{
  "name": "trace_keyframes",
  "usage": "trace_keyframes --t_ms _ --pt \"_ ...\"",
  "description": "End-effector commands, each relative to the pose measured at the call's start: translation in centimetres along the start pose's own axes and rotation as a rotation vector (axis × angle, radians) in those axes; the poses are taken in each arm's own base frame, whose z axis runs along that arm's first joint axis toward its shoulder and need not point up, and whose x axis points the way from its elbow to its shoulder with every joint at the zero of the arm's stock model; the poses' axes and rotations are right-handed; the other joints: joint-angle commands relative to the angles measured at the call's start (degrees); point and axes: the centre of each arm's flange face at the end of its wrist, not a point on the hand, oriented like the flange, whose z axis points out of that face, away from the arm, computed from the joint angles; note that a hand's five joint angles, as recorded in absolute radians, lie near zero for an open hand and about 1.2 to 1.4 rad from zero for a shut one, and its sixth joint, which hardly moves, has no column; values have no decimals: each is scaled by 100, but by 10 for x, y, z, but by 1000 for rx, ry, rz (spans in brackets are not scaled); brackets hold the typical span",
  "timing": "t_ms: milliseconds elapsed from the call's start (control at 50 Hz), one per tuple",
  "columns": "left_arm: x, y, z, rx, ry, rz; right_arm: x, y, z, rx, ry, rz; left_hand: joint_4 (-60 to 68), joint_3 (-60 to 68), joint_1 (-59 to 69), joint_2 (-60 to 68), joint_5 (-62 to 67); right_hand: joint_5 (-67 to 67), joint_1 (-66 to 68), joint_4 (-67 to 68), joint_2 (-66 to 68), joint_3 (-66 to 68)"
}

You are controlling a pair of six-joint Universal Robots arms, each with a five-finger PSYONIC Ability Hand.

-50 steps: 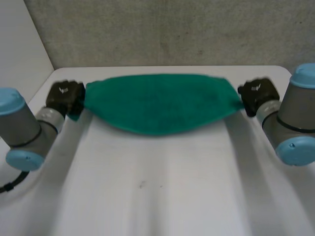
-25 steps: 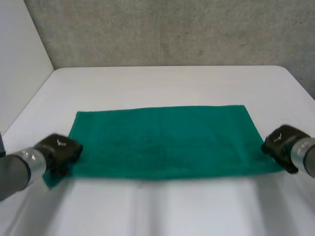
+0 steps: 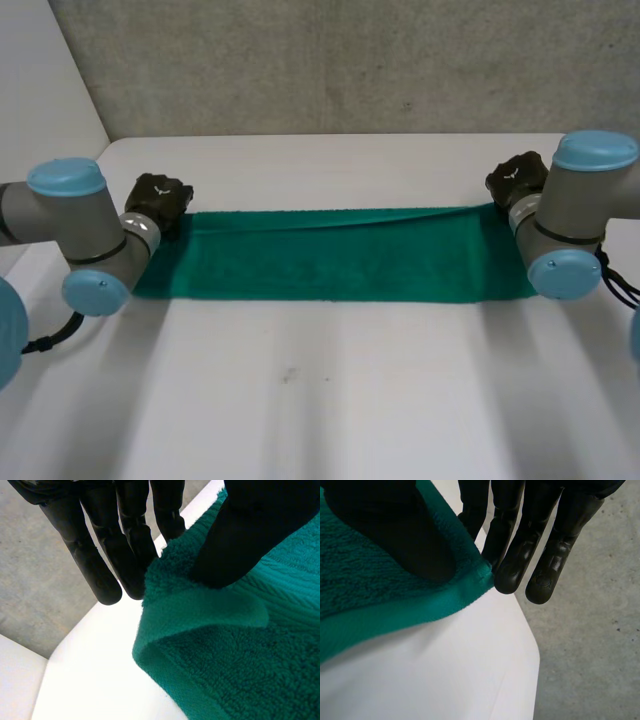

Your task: Fold the towel.

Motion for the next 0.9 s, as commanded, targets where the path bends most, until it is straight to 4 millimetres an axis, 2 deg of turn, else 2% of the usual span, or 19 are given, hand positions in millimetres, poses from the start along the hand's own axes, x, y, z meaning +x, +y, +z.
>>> trace_keyframes --t_ms 20,80,100,120,180,240,280,320,340,420,480,500,540,580,660,820,860,900 --pt "3 1 12 58 -31 8 -10 2 21 20 31 3 1150 1171 1560 1135 1450 1255 2389 1167 1278 1207" --pt "14 -2 9 97 -25 16 -11 1 21 22 38 5 -3962 -3941 -3552 -3977 -3662 -5495 -4362 -5583 -5473 -5544" --pt "19 -4 7 108 -20 19 -11 -1 21 21 42 9 -5310 -5289 -4900 -5325 -5010 -5745 -4611 -5833 -5722 -5793" --pt "23 -12 3 142 -23 25 -10 -1 20 20 46 14 -5850 -5829 -5440 -5865 -5550 -5745 -4611 -5833 -5722 -5793" --pt "19 -26 -2 208 -56 27 -10 1 19 7 49 81 -5846 -5824 -5435 -5860 -5545 -5745 -4611 -5833 -5722 -5793" --pt "12 -42 -11 276 -94 31 -2 -5 14 12 56 160 -5846 -5824 -5435 -5860 -5545 -5745 -4611 -5833 -5722 -5793" --pt "7 -52 -18 310 -118 31 19 -16 4 28 72 244 -5846 -5824 -5435 -5860 -5545 -5745 -4611 -5833 -5722 -5793" --pt "3 -58 -24 321 -129 30 28 -23 -8 36 67 290 -5846 -5824 -5435 -5860 -5545 -5745 -4611 -5833 -5722 -5793" --pt "-1 -64 -30 327 -134 28 34 -28 -20 36 58 323 -5846 -5824 -5435 -5860 -5545 -5745 -4611 -5833 -5722 -5793" --pt "-4 -70 -46 323 -131 27 32 -28 -45 34 -24 351 -5846 -5824 -5435 -5860 -5545 -5745 -4611 -5833 -5722 -5793" --pt "-5 -70 -52 317 -129 23 29 -23 -53 25 -66 351 -5846 -5824 -5435 -5860 -5545 -5745 -4611 -5833 -5722 -5793" --pt "-4 -68 -60 304 -119 23 29 -20 -56 18 -81 353 -5846 -5824 -5435 -5860 -5545 -5745 -4611 -5833 -5722 -5793" --pt "-4 -66 -62 298 -117 23 29 -1 -66 -31 -132 368 -5846 -5824 -5435 -5860 -5545 -5745 -4611 -5833 -5722 -5793" --pt "-1 -57 -66 270 -104 21 28 8 -70 -58 -150 375 -5829 -5808 -5418 -5844 -5529 -5745 -4611 -5833 -5722 -5793" --pt "1 -53 -67 256 -97 22 18 25 -76 -115 -199 387 -5829 -5808 -5418 -5843 -5529 -5265 -4132 -5354 -5243 -5314" --pt "4 -41 -68 219 -87 16 7 42 -72 -161 -215 391 -5829 -5808 -5418 -5843 -5529 -4795 -3662 -4883 -4773 -4844" --pt "6 -37 -70 208 -80 16 -3 51 -66 -181 -230 392 -5829 -5808 -5418 -5843 -5529 -4224 -3091 -4313 -4202 -4273" --pt "7 -35 -71 202 -77 16 -9 58 -60 -191 -234 392 -5829 -5808 -5418 -5843 -5529 -2866 -1733 -2954 -2844 -2915"
